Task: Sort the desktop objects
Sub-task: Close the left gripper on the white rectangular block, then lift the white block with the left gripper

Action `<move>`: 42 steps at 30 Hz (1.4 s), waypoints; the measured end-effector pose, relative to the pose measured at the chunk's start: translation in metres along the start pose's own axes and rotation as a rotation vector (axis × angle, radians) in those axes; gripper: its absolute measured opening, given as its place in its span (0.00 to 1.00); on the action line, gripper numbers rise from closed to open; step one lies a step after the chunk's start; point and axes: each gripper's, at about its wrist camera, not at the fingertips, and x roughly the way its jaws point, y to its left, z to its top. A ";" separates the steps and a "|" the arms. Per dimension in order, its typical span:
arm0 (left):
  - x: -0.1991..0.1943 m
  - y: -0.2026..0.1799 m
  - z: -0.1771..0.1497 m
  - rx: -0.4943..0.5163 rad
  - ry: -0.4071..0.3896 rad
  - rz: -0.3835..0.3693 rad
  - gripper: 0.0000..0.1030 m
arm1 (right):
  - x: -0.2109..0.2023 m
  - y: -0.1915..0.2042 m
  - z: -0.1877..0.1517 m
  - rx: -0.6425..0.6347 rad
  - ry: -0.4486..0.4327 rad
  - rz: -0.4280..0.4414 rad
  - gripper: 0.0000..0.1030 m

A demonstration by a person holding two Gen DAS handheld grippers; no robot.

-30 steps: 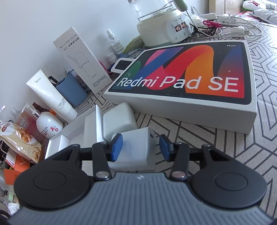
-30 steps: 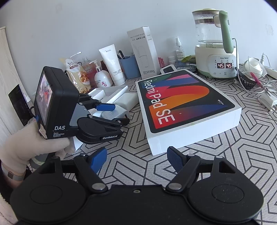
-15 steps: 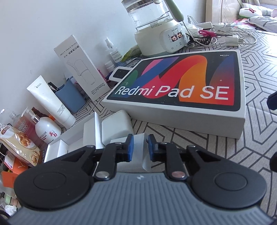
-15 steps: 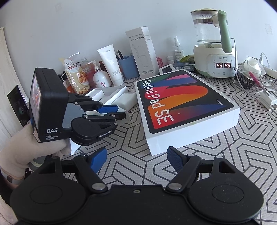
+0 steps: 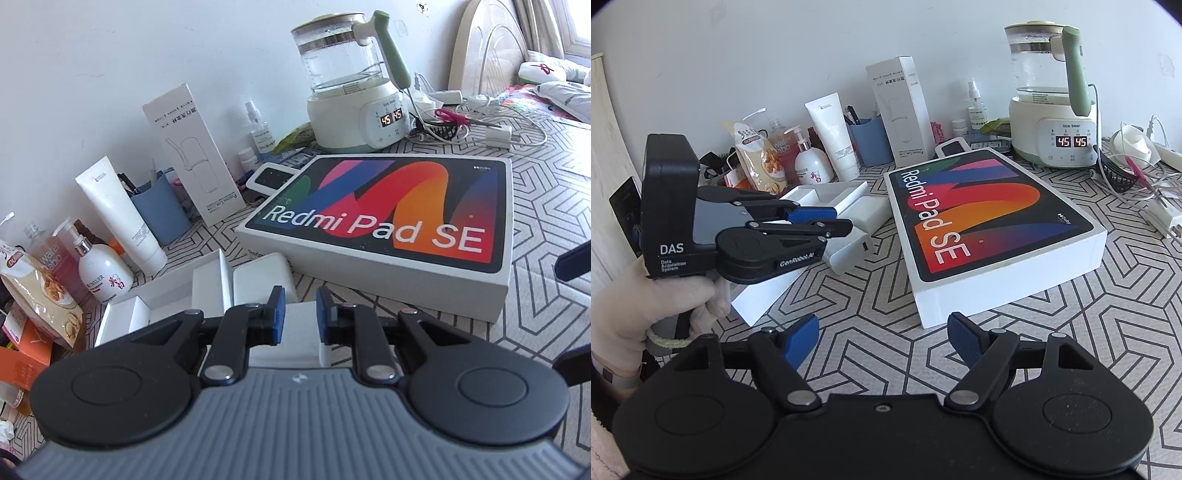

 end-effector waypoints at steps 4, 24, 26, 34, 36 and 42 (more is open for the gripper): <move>-0.003 0.008 0.001 -0.028 -0.004 -0.011 0.19 | 0.003 0.000 -0.001 0.010 0.009 0.005 0.79; 0.053 0.004 0.008 -0.013 0.187 0.008 0.53 | -0.009 -0.019 0.004 -0.033 -0.092 0.014 0.79; 0.047 0.001 0.006 -0.002 0.183 -0.004 0.52 | -0.014 -0.030 0.000 0.003 -0.099 0.028 0.79; 0.042 0.004 0.009 -0.034 0.203 0.021 0.51 | -0.016 -0.036 -0.002 -0.002 -0.095 0.018 0.79; 0.048 0.011 0.007 -0.056 0.224 0.017 0.59 | -0.011 -0.030 0.002 -0.031 -0.082 0.031 0.79; 0.054 0.019 0.000 -0.096 0.242 -0.026 0.65 | 0.023 0.000 0.024 -0.168 -0.016 0.049 0.79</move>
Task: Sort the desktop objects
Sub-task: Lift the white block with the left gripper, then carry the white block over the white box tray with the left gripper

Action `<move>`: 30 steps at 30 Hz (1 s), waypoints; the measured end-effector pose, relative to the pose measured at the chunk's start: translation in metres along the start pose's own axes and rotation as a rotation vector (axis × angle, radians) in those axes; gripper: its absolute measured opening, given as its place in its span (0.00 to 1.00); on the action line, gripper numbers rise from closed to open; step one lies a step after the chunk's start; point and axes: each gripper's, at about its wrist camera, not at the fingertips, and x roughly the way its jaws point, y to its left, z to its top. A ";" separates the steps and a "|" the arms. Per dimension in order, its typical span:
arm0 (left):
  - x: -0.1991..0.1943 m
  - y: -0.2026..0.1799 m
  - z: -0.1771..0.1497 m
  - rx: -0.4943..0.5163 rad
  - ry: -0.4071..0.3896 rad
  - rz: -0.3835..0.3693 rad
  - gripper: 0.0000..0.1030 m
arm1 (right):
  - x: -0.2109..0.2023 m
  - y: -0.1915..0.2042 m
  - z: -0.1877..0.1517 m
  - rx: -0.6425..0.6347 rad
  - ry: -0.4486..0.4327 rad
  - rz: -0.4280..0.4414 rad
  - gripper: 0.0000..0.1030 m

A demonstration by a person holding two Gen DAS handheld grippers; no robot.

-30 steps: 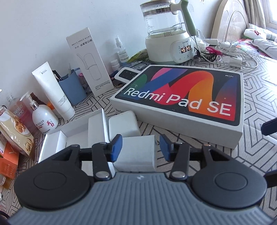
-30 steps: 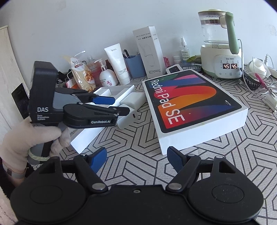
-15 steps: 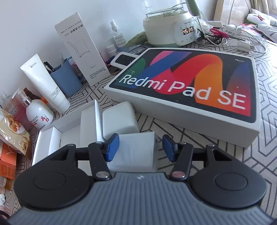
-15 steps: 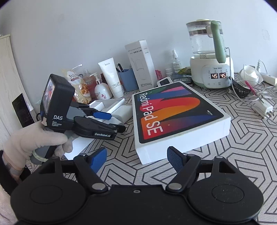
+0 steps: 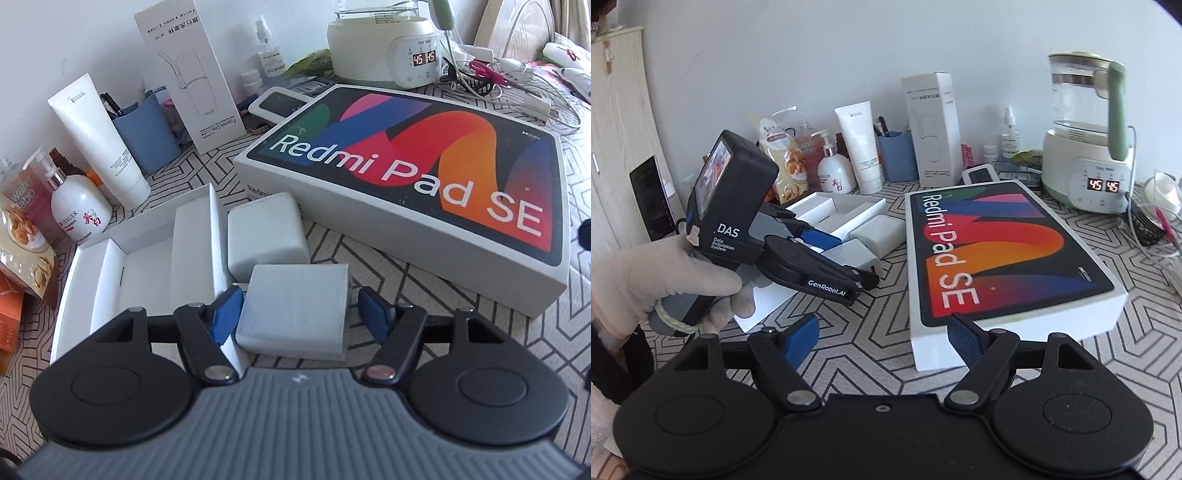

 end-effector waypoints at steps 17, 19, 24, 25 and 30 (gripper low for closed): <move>-0.011 -0.016 -0.011 0.048 -0.050 -0.024 0.59 | 0.009 0.015 -0.002 -0.089 0.025 -0.054 0.79; -0.013 -0.015 -0.013 0.035 -0.055 -0.030 0.59 | 0.005 0.013 -0.005 -0.083 0.021 -0.058 0.80; -0.020 -0.019 -0.018 0.004 -0.056 -0.032 0.59 | -0.013 0.005 -0.011 -0.029 -0.016 -0.078 0.80; -0.022 -0.020 -0.019 -0.005 -0.057 -0.034 0.59 | -0.017 0.003 -0.013 -0.015 -0.024 -0.081 0.80; -0.040 -0.027 -0.024 -0.013 -0.088 -0.037 0.56 | -0.035 -0.004 -0.020 0.048 -0.055 -0.087 0.80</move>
